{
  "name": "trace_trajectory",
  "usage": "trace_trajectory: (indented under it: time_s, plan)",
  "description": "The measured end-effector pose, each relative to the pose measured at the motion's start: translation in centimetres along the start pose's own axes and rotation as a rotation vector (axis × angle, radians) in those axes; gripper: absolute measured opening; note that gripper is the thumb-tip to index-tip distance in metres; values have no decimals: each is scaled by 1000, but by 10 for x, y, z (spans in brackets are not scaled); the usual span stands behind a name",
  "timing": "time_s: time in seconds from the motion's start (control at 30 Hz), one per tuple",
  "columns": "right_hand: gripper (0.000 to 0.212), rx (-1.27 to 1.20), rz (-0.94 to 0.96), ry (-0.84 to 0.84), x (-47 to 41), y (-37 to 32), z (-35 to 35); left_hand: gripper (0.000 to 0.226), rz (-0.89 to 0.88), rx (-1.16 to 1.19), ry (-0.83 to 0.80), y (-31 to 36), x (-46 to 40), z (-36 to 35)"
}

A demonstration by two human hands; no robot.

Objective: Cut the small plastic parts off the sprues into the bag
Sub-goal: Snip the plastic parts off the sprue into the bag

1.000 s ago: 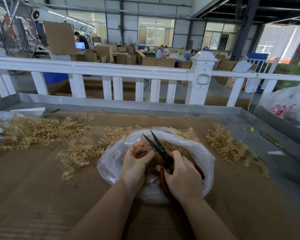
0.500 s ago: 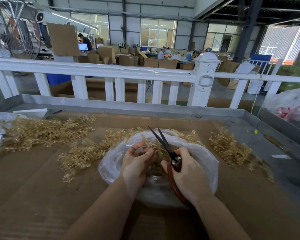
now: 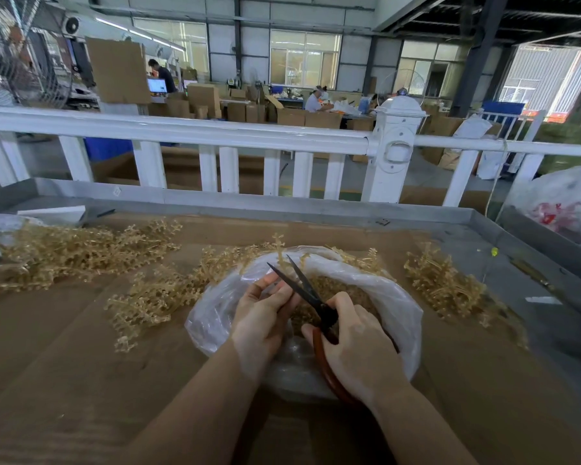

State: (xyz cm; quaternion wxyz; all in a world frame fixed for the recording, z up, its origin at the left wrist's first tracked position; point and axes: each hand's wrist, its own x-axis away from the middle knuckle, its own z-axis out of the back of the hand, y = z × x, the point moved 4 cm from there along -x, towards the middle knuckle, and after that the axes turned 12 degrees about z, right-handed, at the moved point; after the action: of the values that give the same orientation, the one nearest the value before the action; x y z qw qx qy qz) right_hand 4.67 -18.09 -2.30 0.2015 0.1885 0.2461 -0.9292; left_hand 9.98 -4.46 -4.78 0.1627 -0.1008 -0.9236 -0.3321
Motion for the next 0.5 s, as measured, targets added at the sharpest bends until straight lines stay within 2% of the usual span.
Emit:
trace_trajectory:
  time_s: [0.5]
  plan:
    - [34,40,35,15,-4,0,-5,24,-31,-16,-23,-6,-6,3]
